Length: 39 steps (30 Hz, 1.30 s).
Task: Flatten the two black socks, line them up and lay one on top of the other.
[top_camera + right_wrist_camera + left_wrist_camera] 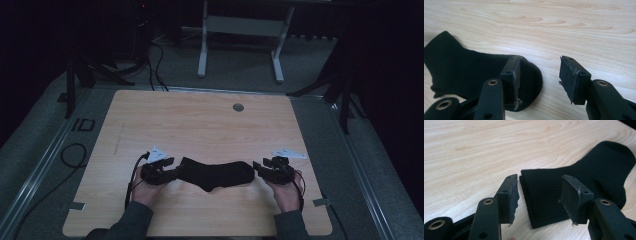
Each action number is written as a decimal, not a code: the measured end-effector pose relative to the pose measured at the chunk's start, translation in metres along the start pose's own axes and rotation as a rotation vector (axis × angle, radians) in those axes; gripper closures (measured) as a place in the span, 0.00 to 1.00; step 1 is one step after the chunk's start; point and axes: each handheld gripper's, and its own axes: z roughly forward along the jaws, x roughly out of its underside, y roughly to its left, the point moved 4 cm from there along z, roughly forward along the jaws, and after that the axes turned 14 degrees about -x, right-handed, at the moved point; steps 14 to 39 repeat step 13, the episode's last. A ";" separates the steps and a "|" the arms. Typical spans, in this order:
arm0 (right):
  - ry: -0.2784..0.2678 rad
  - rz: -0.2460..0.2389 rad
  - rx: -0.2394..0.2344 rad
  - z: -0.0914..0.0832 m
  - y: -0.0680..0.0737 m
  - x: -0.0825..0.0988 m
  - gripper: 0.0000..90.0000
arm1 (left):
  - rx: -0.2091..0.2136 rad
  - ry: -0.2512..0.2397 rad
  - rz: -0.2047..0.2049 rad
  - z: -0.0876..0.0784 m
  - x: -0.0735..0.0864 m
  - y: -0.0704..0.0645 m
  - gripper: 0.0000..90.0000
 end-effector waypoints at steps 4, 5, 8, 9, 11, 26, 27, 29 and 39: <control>-0.002 0.018 0.010 -0.001 -0.007 0.003 0.56 | -0.017 -0.003 -0.010 -0.001 0.000 0.003 0.51; 0.001 0.020 0.015 -0.001 -0.009 0.004 0.56 | -0.024 -0.003 -0.011 -0.001 0.000 0.004 0.50; 0.004 0.034 0.031 0.000 -0.016 0.008 0.56 | -0.040 0.001 -0.023 -0.001 0.000 0.007 0.49; 0.004 0.036 0.038 0.000 -0.019 0.010 0.56 | -0.046 0.002 -0.032 -0.001 0.000 0.008 0.48; 0.008 0.042 0.048 0.001 -0.024 0.013 0.55 | -0.064 0.007 -0.039 -0.001 0.000 0.012 0.48; 0.012 0.051 0.066 0.001 -0.032 0.017 0.55 | -0.075 0.011 -0.042 -0.001 0.000 0.014 0.48; 0.012 0.051 0.066 0.001 -0.032 0.017 0.55 | -0.075 0.011 -0.042 -0.001 0.000 0.014 0.48; 0.012 0.051 0.066 0.001 -0.032 0.017 0.55 | -0.075 0.011 -0.042 -0.001 0.000 0.014 0.48; 0.012 0.051 0.066 0.001 -0.032 0.017 0.55 | -0.075 0.011 -0.042 -0.001 0.000 0.014 0.48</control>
